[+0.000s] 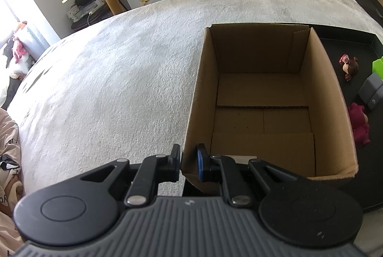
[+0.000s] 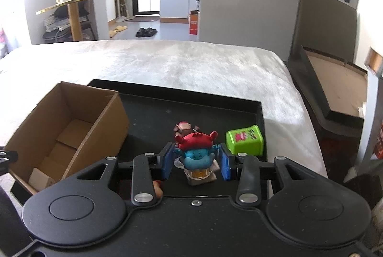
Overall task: Organize rigid objects
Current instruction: 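Carry the crab figure with the right gripper over the box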
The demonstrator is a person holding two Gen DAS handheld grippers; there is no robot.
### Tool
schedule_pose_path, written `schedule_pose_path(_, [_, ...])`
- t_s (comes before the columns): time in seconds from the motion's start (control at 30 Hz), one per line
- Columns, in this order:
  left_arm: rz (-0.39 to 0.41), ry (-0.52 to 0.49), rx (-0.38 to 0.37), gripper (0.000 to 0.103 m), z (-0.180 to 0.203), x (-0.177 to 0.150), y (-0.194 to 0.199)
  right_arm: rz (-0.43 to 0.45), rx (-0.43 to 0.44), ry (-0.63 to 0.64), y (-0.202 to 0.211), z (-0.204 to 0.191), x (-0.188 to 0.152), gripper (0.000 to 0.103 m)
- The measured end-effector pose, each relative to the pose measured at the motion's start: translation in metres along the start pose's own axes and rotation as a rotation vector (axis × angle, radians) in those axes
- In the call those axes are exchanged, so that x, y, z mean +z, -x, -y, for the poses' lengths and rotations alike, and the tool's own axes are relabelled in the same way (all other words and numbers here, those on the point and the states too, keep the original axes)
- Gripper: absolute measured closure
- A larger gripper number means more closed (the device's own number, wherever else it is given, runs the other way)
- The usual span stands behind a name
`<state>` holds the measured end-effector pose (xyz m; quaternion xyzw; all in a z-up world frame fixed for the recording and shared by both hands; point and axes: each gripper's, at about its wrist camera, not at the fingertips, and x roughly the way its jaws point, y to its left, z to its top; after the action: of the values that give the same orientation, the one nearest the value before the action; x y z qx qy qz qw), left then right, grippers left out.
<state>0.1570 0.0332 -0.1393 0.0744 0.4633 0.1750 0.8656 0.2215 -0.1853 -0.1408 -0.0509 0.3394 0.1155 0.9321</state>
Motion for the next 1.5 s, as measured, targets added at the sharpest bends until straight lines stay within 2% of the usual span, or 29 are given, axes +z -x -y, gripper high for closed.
schedule_pose_path(0.77, [0.007, 0.073, -0.07, 0.092, -0.017, -0.004, 0.001, 0.033, 0.127, 0.231, 0.012, -0.091, 0.046, 0.064])
schedule_pose_path(1.13, [0.007, 0.115, -0.102, 0.092, -0.025, -0.006, 0.001, 0.016, 0.218, 0.427, 0.011, -0.14, 0.054, 0.064])
schedule_pose_path(1.5, [0.006, 0.161, -0.147, 0.093, -0.035, -0.006, 0.0, 0.0, 0.272, 0.624, 0.014, -0.178, 0.062, 0.064])
